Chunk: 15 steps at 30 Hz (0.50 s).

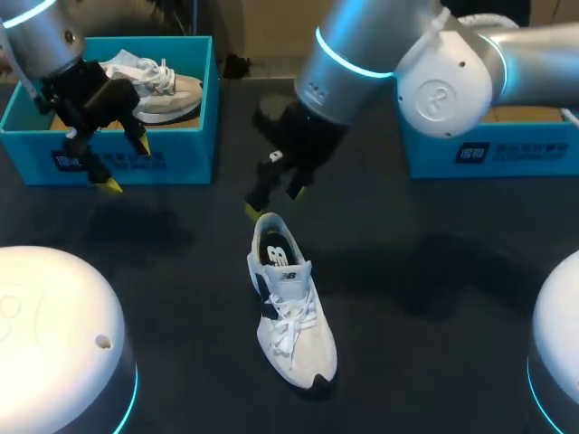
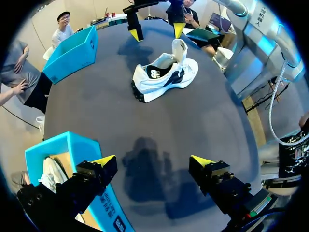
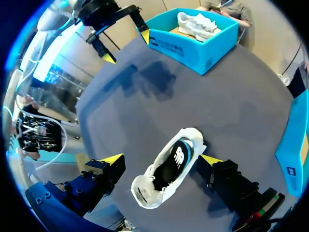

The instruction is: Take the shoe out of the shoebox, open the shoe tongue, remove and reinsert the insole, then place the shoe into the shoebox

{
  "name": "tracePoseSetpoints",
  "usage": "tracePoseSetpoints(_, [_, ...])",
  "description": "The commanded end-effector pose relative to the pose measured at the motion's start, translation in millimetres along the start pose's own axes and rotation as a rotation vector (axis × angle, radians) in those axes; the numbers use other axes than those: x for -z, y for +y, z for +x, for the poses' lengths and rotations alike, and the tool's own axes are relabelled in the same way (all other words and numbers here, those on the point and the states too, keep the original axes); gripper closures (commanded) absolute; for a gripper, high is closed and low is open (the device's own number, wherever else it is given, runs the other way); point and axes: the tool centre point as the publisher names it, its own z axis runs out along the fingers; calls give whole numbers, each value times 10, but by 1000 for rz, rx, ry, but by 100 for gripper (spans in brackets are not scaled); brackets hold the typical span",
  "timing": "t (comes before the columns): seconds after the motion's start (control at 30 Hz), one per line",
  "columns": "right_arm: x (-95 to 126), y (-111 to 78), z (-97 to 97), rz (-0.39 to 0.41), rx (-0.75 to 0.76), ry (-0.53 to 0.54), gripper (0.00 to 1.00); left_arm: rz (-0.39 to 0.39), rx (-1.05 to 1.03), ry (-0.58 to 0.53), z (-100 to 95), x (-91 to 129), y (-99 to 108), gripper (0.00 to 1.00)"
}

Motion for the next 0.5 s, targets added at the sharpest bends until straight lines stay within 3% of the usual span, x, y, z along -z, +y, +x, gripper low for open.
tracePoseSetpoints(0.03, [16,16,24,4,-2,-60,0,-4,0,4,-16,-4,-13,0])
tracePoseSetpoints(0.17, [16,16,24,4,-2,-60,0,-4,0,4,-16,-4,-13,0])
tracePoseSetpoints(0.5, [-184,110,258,23,-143,-249,0,-43,-119,31,-174,267,218,0])
